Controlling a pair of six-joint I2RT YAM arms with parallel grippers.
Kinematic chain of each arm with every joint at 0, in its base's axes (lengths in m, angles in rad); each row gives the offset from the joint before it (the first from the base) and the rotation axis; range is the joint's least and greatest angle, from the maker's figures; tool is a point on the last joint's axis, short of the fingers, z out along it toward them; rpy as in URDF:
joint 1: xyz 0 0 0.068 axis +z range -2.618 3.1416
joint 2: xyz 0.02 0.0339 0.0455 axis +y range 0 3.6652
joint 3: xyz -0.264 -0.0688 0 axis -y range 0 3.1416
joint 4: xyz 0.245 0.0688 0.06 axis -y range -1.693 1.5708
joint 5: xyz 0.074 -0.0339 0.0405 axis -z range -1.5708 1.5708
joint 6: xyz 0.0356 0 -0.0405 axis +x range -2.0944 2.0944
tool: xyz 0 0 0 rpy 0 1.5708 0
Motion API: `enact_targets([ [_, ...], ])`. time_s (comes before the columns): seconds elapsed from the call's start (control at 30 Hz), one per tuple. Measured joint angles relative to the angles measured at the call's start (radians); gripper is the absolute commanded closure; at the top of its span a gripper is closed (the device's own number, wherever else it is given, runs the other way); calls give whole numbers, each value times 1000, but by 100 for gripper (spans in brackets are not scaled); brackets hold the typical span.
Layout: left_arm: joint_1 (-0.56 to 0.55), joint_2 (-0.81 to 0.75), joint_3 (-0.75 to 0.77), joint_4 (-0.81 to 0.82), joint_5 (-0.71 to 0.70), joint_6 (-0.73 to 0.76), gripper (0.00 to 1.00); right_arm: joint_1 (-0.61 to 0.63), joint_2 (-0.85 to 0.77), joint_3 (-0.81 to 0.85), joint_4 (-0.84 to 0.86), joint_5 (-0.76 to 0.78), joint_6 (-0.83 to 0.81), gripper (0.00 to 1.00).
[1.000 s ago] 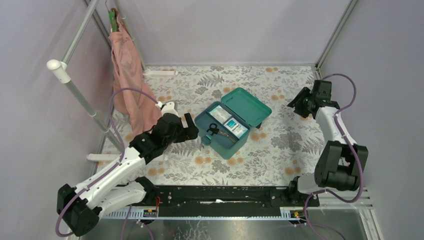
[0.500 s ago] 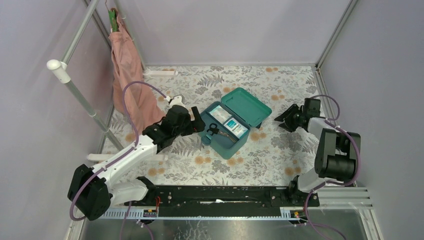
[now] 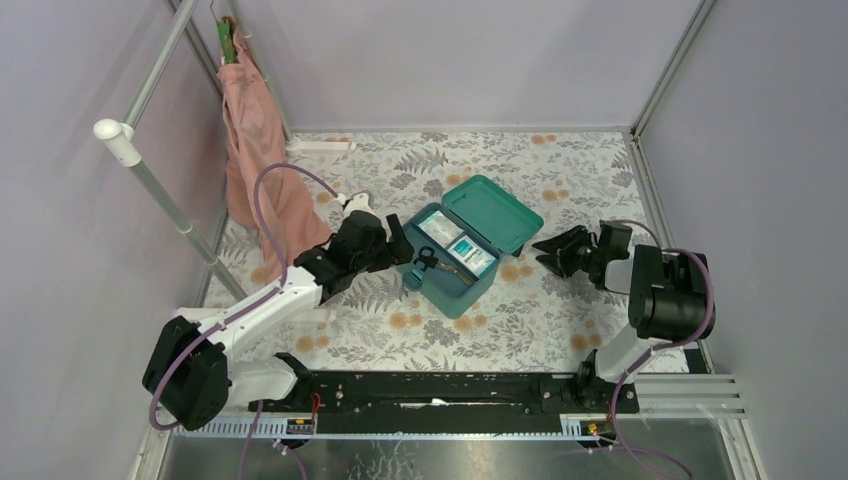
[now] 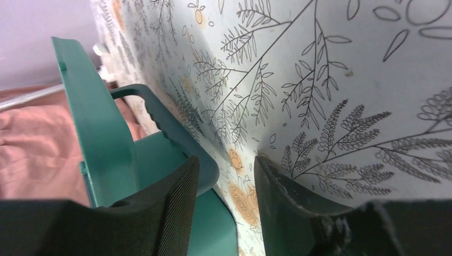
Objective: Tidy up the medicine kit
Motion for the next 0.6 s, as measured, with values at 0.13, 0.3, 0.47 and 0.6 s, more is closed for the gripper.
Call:
enact_targets([
  [0.13,0,0,-16,10,3,-2,7,0,72,-50,198,-65,122,50],
  [0.3,0,5,-19,16,3,-2,8,0,195,-77,470,-122,293,50],
  [0.47,0,18,-20,21,3,-2,8,0,318,-79,750,-171,459,50],
  [0.6,0,22,-22,23,3,-2,8,0,391,-74,929,-199,579,50],
])
